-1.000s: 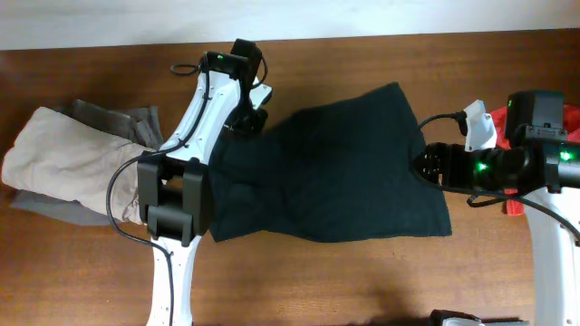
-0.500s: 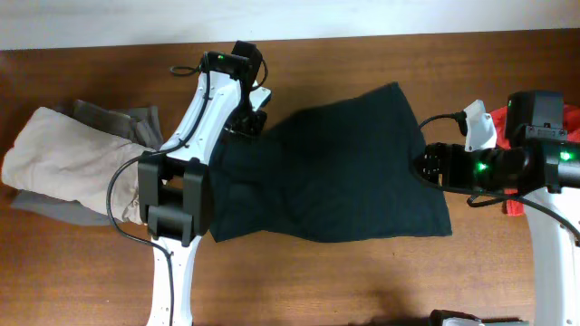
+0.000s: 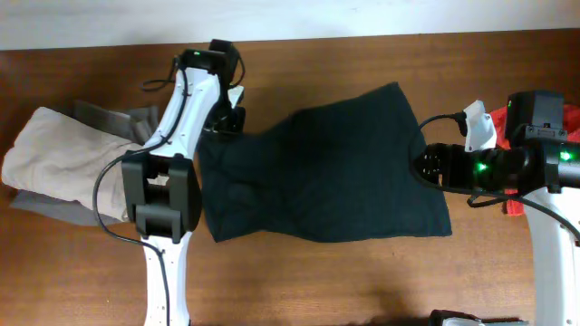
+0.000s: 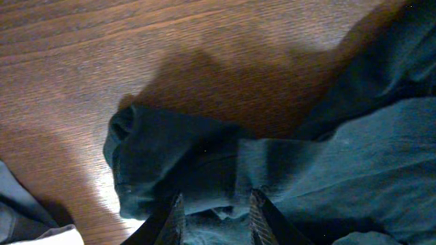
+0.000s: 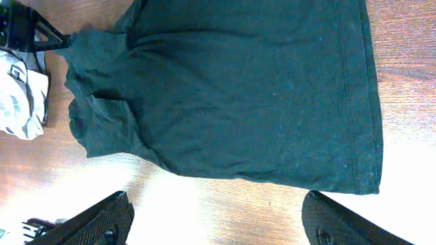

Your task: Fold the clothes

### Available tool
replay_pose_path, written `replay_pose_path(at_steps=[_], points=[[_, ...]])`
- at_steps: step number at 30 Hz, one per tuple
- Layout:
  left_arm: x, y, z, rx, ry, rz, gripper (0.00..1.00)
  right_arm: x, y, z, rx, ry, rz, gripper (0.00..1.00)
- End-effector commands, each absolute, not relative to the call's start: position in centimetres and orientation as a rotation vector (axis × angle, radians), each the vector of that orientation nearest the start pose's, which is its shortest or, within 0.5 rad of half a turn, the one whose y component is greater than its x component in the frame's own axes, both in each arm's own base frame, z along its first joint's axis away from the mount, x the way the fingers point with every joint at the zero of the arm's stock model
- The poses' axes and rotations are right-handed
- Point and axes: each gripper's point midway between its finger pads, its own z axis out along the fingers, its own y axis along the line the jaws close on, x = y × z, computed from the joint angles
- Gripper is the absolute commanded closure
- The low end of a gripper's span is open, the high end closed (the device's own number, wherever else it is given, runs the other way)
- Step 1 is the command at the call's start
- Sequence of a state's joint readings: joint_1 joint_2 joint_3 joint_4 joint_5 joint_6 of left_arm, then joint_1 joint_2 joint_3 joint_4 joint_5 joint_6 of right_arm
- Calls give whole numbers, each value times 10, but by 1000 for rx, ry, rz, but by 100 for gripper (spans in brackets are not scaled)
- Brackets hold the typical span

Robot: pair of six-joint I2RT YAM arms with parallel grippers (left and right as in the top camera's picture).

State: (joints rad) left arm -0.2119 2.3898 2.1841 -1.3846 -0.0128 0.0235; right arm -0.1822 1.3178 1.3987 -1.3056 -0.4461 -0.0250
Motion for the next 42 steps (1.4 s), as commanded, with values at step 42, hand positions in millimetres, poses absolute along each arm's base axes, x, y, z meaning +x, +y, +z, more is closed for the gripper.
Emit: replay_pose_path(at_steps=[42], points=[[387, -122, 104, 540, 3223, -179, 80, 281, 27, 234, 83, 2688, 575, 16]])
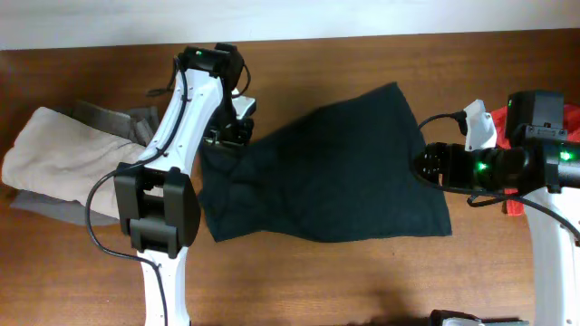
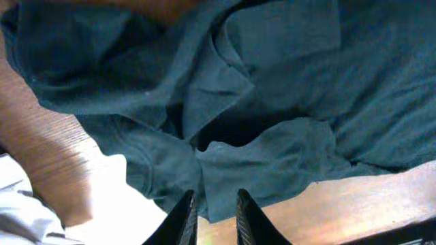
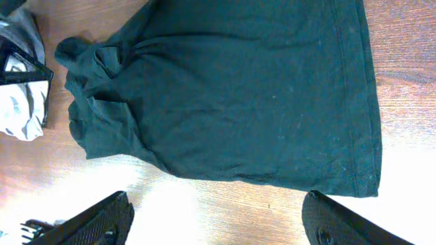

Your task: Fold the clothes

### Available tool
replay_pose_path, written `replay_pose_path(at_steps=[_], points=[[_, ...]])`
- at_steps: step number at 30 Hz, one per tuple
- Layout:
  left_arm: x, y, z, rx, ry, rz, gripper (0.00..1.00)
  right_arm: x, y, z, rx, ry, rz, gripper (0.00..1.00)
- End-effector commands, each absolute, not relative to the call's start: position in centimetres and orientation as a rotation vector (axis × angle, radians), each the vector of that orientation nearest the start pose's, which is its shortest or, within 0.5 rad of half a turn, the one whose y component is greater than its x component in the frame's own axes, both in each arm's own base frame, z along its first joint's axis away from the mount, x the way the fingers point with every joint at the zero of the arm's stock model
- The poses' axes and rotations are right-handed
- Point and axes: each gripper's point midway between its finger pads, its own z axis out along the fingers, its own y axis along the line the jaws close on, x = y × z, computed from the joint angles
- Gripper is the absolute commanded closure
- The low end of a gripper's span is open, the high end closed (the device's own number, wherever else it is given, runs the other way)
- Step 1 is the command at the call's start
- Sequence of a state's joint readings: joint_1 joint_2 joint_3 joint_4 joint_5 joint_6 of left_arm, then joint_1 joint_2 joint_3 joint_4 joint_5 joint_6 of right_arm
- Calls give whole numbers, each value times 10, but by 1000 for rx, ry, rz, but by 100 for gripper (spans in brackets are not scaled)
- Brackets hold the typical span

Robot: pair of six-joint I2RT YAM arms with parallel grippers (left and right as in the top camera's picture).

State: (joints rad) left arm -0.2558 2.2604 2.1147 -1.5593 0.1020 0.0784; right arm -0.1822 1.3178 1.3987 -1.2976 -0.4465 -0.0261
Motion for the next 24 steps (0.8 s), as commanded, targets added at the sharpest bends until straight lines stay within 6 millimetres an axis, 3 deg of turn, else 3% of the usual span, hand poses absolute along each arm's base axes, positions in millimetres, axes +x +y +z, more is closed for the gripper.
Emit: replay_pose_path(at_steps=[1, 4, 7, 12, 19, 20, 24], points=[[397, -125, 103, 537, 3182, -185, 80, 282, 27, 234, 83, 2687, 575, 16], [414, -139, 93, 535, 3103, -262, 80, 283, 27, 235, 81, 2680, 572, 16], [417, -143, 74, 544, 3092, -268, 78, 284, 27, 235, 80, 2678, 571, 16], [411, -156, 36, 590, 3100, -277, 64, 284, 27, 235, 80, 2678, 571, 16], [417, -159, 28, 602, 3067, -264, 63, 284, 27, 235, 80, 2679, 571, 16], [418, -158, 28, 602, 3065, -254, 65, 283, 27, 235, 81, 2679, 572, 16], [417, -158, 28, 636, 3060, -254, 91, 283, 27, 235, 81, 2682, 573, 16]])
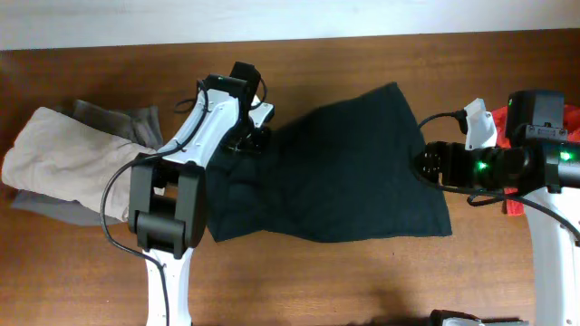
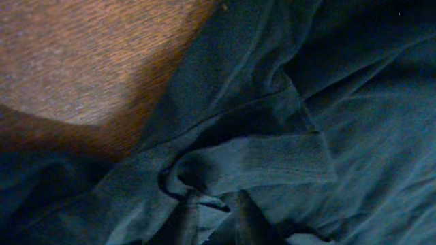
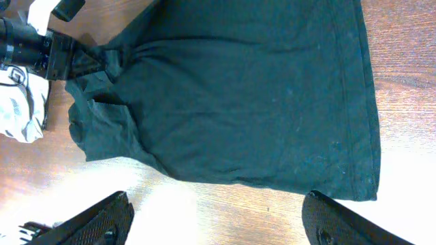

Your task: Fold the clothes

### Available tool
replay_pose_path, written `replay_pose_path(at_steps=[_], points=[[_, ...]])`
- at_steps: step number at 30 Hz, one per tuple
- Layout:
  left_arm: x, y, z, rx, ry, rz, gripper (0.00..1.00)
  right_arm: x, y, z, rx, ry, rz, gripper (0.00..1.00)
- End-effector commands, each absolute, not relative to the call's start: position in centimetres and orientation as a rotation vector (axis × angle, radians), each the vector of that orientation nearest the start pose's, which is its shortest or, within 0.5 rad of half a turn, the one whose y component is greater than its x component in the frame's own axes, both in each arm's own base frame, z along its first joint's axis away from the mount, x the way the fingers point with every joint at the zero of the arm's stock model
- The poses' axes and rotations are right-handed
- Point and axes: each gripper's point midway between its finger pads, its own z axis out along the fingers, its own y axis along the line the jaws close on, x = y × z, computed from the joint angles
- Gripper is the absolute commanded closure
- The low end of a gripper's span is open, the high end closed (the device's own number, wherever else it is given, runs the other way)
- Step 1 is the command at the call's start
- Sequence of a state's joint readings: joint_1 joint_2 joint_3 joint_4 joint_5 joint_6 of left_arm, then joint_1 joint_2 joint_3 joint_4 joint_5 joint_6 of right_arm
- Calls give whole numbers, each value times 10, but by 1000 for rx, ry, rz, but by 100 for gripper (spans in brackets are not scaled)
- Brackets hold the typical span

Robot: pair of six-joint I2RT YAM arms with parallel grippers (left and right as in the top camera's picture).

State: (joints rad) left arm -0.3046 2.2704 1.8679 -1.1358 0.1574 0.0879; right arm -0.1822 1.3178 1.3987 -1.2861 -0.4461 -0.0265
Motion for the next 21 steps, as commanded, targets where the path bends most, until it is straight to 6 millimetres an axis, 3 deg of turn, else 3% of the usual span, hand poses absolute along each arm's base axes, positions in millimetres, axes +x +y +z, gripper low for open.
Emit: replay_pose_path(at_steps=[1, 6, 12, 14, 21], points=[[416, -158, 28, 636, 3064, -254, 97, 283, 27, 235, 81, 2682, 573, 16], [405, -154, 29, 645, 3109, -251, 99, 283, 27, 235, 81, 2681, 572, 16], [378, -146, 31, 654, 3227, -240, 99, 283, 27, 235, 81, 2681, 572, 16], [378, -143, 31, 656, 3229, -212, 99, 283, 27, 235, 81, 2681, 572, 16], [409, -132, 26, 638, 3118, -38, 70, 283, 27, 235, 81, 2681, 572, 16]])
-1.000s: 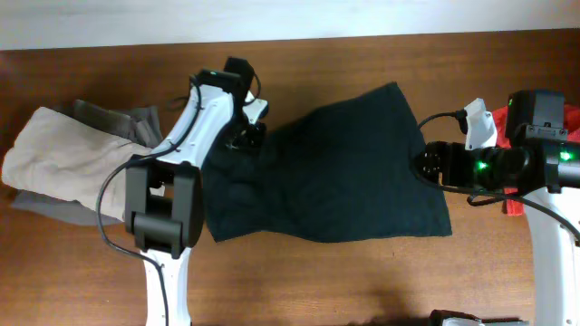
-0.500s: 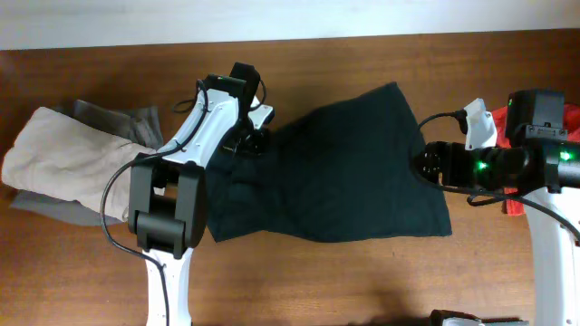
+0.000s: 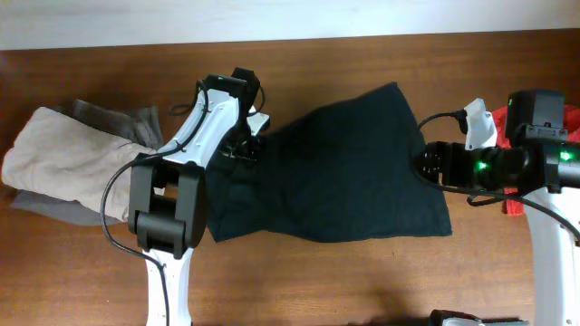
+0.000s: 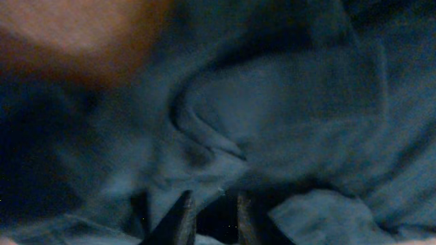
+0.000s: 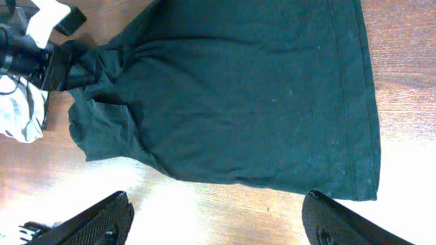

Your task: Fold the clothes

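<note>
A dark teal garment (image 3: 335,167) lies spread across the middle of the table, its left end bunched and wrinkled (image 5: 95,102). My left gripper (image 3: 246,138) sits low on that bunched upper-left corner. In the left wrist view its fingers (image 4: 182,216) stand close together, pressed into the folds, and the left gripper (image 4: 211,218) looks shut on the cloth. My right gripper (image 3: 424,164) hovers at the garment's right edge. Seen from the right wrist, it (image 5: 216,201) is wide open over bare wood, holding nothing.
A beige garment (image 3: 54,163) lies on a grey one (image 3: 113,118) at the table's left end. Something red (image 3: 571,118) shows behind the right arm. A pale cloth (image 5: 17,102) is visible at the left of the right wrist view.
My left gripper has shifted slightly left with the bunched corner, and its camera is now closer to the cloth. The right arm and the rest of the garment have not moved.
My left gripper first sat at the garment's upper-left corner near the table. Then it was higher, looking down on hanging folds. After that it was low further right, the corner drawn inward, and now slightly left again. The right gripper stayed open throughout.
</note>
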### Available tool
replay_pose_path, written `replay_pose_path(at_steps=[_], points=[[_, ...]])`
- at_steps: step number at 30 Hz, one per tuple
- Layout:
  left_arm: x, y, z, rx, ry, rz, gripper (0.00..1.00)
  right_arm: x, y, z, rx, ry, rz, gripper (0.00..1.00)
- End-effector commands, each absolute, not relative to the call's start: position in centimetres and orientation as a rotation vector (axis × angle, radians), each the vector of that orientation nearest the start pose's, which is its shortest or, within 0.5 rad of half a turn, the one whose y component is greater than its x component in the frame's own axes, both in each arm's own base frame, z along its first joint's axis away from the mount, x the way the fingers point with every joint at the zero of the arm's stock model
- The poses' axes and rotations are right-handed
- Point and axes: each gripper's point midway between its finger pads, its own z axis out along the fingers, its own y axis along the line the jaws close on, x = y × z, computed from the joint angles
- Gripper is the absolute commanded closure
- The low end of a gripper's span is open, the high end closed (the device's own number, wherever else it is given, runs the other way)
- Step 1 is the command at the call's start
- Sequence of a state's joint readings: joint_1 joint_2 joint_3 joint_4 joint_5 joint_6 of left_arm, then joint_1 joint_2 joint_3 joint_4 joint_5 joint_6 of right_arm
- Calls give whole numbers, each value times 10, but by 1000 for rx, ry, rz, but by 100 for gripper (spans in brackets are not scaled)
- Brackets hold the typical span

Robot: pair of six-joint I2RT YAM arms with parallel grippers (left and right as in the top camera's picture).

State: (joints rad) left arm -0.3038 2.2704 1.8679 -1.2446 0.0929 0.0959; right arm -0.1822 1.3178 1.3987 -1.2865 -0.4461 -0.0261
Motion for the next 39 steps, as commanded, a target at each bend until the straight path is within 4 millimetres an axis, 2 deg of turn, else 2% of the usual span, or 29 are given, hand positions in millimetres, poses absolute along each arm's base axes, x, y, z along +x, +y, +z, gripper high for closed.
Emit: replay_pose_path(at_steps=[1, 5, 9, 11, 12, 14, 15, 19, 24, 27, 35, 39], points=[[414, -133, 26, 637, 3097, -38, 68, 283, 27, 235, 81, 2681, 572, 16], [422, -136, 25, 677, 3056, -47, 62, 283, 27, 235, 81, 2683, 573, 16], [419, -135, 18, 682, 3060, -47, 63, 283, 27, 235, 81, 2681, 572, 16], [415, -134, 12, 686, 3072, -45, 74, 283, 27, 235, 81, 2682, 572, 16], [410, -134, 9, 717, 3081, -52, 84, 283, 27, 235, 81, 2682, 572, 16], [406, -133, 7, 725, 3096, -55, 97, 283, 27, 235, 81, 2682, 572, 16], [403, -132, 7, 727, 3106, -53, 100, 283, 27, 235, 81, 2682, 572, 16], [402, -131, 22, 728, 3113, -52, 99, 283, 27, 235, 81, 2682, 573, 16], [407, -133, 58, 720, 3075, -55, 99, 282, 27, 235, 83, 2686, 574, 16], [402, -131, 77, 718, 3062, -52, 99, 281, 27, 234, 85, 2691, 576, 16], [379, -124, 83, 735, 3151, -44, 99, 281, 27, 234, 84, 2692, 576, 16], [370, -123, 84, 742, 3186, -59, 92, 281, 27, 234, 84, 2691, 575, 16]])
